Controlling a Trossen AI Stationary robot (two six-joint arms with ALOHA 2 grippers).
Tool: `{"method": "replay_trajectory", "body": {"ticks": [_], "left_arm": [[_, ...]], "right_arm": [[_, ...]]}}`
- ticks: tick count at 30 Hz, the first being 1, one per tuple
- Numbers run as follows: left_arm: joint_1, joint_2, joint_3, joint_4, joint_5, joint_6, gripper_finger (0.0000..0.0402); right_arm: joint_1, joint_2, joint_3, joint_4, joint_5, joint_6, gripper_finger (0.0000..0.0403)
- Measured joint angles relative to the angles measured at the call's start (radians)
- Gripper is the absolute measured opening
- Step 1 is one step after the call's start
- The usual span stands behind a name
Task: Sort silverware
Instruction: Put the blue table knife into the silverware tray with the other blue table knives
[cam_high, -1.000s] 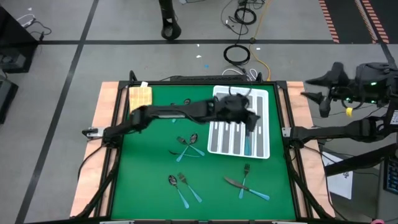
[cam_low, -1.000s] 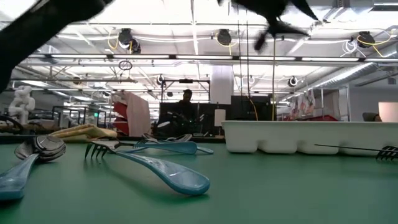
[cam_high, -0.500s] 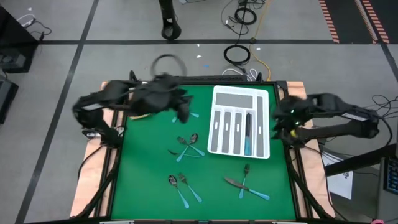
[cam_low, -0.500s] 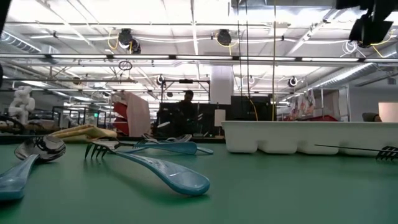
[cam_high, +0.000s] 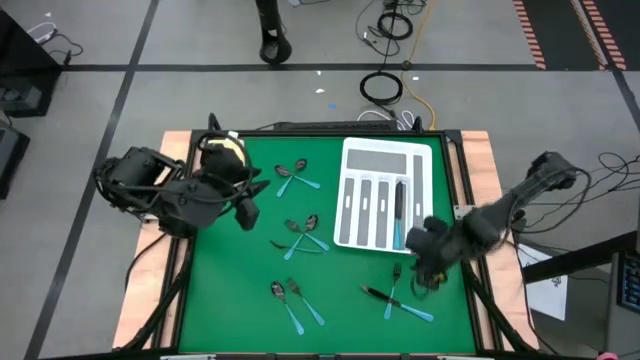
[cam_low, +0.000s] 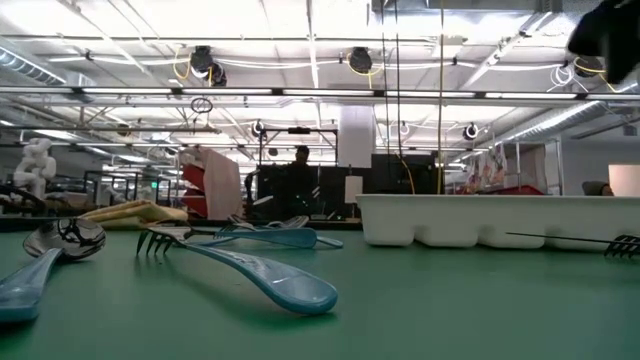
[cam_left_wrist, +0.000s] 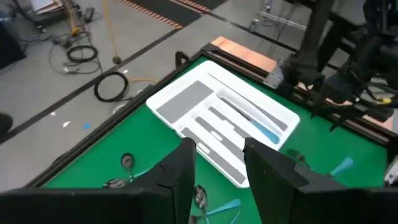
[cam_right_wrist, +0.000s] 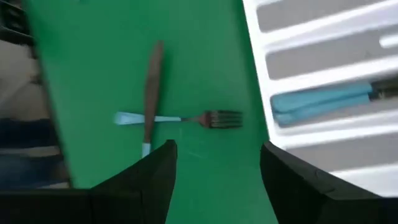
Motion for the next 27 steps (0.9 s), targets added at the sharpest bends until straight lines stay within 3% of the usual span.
{"method": "replay_trajectory", "body": {"ticks": [2,6,13,27], "left_arm": [[-0.012,0.0,0.0,0.0,0.0,0.019,0.014],[-0.021,0.002,0.0,-0.001,-0.001,0.024,0.014],[-0.023,0.002,0.0,-0.001,-0.002,0.053,0.014],[-0.023,0.002,0.0,-0.001,-0.005,0.118,0.0141]], "right_arm": [[0.07,0.078,0.024,-0.043,0.055,0.09,0.0215],[0.162,0.228,0.055,-0.074,0.062,0.181,0.0215],[0.216,0.439,0.057,0.071,0.01,0.147,0.0215],[0.198,0.583,0.058,0.293,-0.043,0.033,0.0215]]}}
